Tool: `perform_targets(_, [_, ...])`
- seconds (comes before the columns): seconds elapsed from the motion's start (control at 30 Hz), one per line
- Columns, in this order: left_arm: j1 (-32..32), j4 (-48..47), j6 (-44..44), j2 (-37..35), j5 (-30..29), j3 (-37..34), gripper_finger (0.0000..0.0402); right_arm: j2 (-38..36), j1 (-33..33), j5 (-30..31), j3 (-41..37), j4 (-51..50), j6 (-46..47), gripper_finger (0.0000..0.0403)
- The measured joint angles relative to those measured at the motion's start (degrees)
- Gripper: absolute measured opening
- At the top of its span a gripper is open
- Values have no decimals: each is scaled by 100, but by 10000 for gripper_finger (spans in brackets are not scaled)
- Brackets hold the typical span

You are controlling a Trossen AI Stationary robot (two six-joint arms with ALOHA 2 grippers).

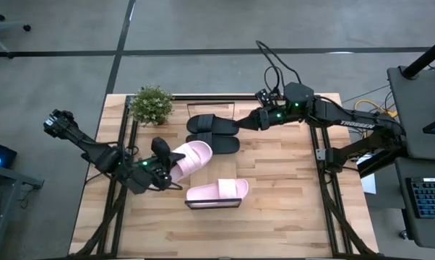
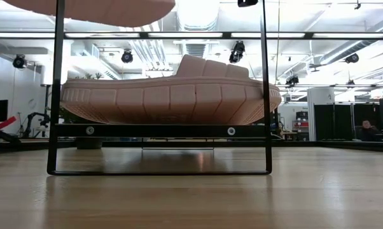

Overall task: Pick and place slides into the shelf
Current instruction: Put the pink slide on the shelf

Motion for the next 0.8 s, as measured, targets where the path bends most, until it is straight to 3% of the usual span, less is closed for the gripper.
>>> perform_targets(0.5, [975, 1839, 1885, 48, 637, -72, 8, 15, 242, -60, 0, -278, 77, 141])
perform_targets(0.8, [1268, 2145, 2220, 135, 1137, -42, 8, 15, 372, -29, 0, -481, 92, 141])
